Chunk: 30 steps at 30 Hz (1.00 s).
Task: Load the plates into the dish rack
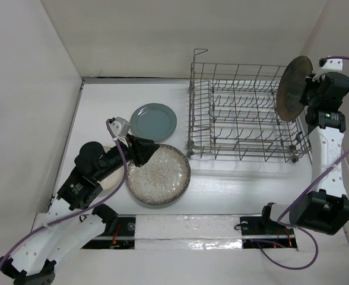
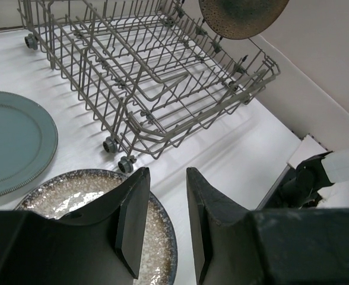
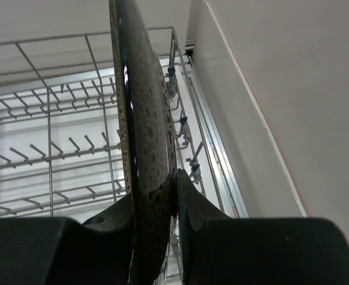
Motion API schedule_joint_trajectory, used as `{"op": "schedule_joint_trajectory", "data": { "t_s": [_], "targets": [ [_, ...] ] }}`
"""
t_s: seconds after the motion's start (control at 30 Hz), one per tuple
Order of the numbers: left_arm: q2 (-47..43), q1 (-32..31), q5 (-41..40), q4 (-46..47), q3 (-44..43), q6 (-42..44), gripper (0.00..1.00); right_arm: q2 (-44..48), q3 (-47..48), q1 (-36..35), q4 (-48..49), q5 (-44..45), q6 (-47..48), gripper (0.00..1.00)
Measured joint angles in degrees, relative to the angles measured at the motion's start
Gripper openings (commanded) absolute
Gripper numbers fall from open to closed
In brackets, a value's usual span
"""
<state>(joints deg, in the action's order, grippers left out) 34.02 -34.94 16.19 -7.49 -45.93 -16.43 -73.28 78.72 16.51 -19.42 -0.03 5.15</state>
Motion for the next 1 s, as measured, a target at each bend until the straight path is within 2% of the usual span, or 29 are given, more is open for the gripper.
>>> {"op": "schedule_joint_trajectory", "data": {
  "t_s": [0.33,1.0],
  "targets": [
    [-0.1,-2.1,-3.2,-1.6,0.0,0.5,0.29,1.8,-0.5,0.0,-4.0,-2.1,4.2,0.0],
    [-0.4,-2.2,-3.8,-1.8,0.0,0.5,0.3,4.8,-9.6,0.0,-4.3,-0.9,5.6,0.0]
  ]
}}
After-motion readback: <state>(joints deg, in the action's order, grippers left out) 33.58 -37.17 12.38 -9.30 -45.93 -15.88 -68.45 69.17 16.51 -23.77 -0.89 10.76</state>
